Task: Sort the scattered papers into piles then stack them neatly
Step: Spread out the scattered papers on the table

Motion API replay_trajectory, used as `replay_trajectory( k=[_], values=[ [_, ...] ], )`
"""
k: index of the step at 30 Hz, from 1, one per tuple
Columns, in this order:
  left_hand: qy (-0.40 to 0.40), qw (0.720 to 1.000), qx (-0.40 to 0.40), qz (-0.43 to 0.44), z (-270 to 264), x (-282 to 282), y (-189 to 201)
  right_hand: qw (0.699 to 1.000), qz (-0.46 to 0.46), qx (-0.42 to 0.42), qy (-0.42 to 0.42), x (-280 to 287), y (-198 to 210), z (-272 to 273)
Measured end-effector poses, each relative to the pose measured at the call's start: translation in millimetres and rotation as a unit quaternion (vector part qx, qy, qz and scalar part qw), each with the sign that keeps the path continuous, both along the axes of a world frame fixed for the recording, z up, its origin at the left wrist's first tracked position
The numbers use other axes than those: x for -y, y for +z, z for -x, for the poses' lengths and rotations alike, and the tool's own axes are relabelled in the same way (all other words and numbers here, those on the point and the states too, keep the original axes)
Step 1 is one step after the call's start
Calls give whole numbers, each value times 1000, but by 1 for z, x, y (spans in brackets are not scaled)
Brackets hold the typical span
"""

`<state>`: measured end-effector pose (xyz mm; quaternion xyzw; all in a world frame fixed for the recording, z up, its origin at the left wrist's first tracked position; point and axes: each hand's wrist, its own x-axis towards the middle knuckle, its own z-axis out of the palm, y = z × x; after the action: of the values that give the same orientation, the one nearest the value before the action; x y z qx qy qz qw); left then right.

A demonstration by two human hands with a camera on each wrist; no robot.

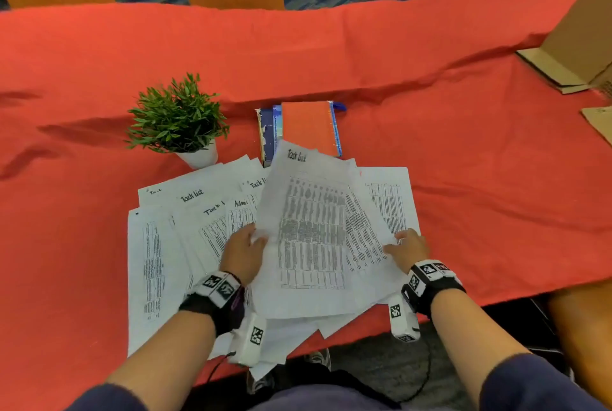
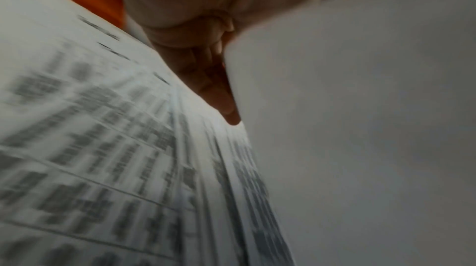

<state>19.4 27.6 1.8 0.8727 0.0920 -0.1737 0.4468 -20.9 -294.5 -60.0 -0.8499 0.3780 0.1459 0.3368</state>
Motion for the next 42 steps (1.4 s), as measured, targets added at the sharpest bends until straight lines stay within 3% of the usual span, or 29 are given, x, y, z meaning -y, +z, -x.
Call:
replay_trajectory(
  k=[3,7,11,17,20,24,29,35,37,42],
  values=[
    [72,997,19,11,8,-53,7,997,55,-46,21,-9,3,-10],
    [145,989,1,33,23,-106,5,995,31,-79,54,-17,0,-18],
    [180,981,-13,67,32,-133,-19,998,15,-28,57,-20,5,-15],
    [197,975,-5,103,38,-116,-11,995,-5,91,29,-5,45,-4],
    [192,976,0,101,35,-115,-14,979,-88,182,1,1,70,8],
    [175,980,13,99,31,-108,-13,944,-214,243,-57,-6,86,14],
    [163,984,18,71,23,-91,-10,915,-334,212,-78,-40,87,5],
    [141,990,6,27,15,-86,-2,914,-343,216,12,-71,118,-14],
    [160,987,2,17,13,-90,-1,900,-361,239,39,-77,136,-18],
    [162,987,8,19,11,-91,3,887,-390,247,0,-87,146,-26]
  ],
)
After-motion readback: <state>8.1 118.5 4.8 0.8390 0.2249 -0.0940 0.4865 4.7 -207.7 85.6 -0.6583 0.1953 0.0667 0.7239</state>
